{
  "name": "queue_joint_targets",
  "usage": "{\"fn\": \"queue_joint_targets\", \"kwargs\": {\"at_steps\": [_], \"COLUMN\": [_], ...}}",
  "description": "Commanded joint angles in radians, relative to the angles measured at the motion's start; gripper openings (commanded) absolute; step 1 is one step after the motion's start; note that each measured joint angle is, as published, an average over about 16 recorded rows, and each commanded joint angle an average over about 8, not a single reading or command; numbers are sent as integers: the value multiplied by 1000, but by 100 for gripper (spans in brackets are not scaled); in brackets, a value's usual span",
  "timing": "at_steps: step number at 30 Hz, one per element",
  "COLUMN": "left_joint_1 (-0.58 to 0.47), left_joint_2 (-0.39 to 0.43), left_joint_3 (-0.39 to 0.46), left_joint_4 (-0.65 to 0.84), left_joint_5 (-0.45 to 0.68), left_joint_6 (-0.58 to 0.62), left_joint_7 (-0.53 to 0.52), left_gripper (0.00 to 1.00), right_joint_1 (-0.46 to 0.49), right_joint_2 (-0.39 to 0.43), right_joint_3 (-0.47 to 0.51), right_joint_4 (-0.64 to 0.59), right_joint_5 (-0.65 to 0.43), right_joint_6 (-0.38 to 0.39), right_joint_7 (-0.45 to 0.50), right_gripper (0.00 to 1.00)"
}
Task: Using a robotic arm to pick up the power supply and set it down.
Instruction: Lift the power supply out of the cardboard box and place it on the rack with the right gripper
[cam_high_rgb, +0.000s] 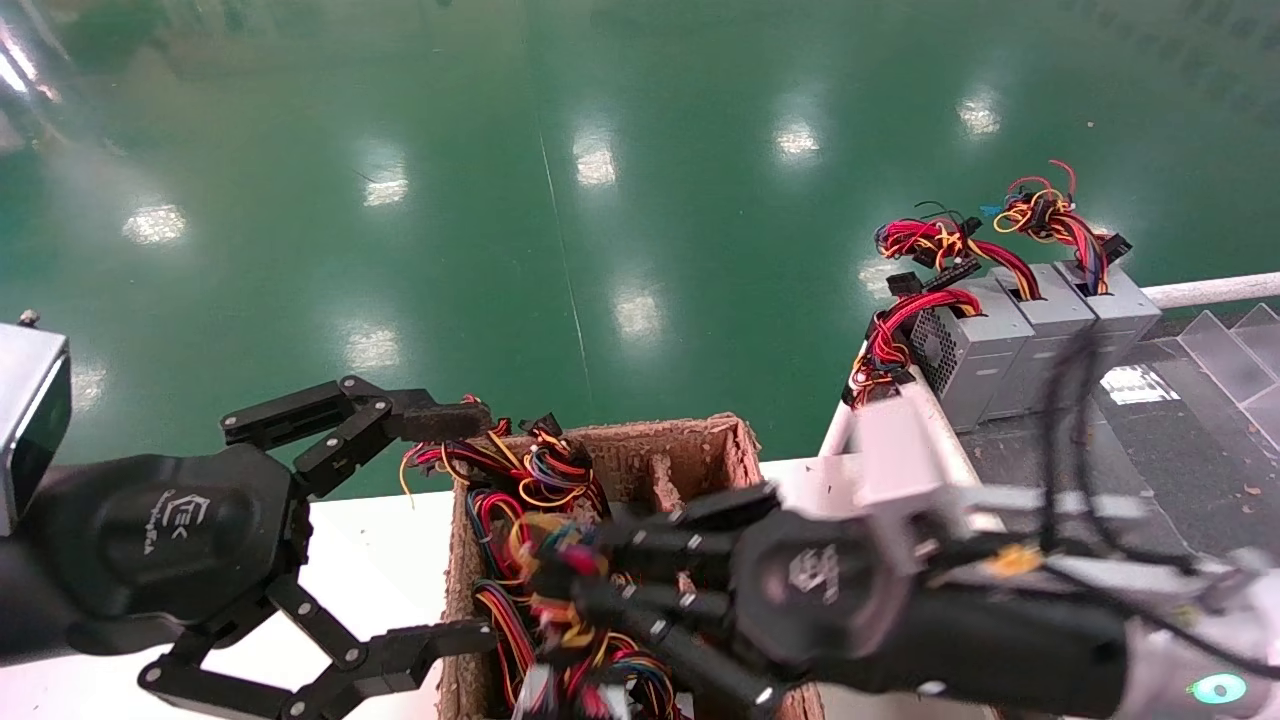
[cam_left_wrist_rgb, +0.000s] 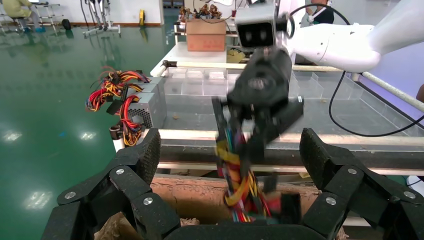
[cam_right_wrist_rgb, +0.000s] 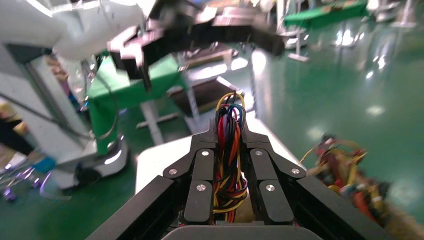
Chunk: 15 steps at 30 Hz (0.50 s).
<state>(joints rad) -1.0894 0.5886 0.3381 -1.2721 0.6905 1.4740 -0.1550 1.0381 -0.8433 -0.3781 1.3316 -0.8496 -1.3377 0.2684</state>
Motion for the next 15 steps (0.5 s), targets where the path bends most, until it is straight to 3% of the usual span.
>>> {"fn": "queue_joint_targets", "kwargs": {"at_steps": [1, 15], "left_joint_1": [0, 0], "left_joint_2": [0, 0], "left_joint_3": [0, 0], "left_joint_4": [0, 0], "left_joint_5": [0, 0], "left_joint_6": [0, 0], "left_joint_7": [0, 0], "left_gripper": [100, 100], "right_joint_1": [-4, -17], "right_joint_2": [14, 167], "right_joint_3": [20, 184], "right_joint_4": [1, -18], "right_joint_5": [24, 167], "right_joint_6": [-1, -8], "right_joint_7": [-6, -65], "right_gripper": [0, 0]}}
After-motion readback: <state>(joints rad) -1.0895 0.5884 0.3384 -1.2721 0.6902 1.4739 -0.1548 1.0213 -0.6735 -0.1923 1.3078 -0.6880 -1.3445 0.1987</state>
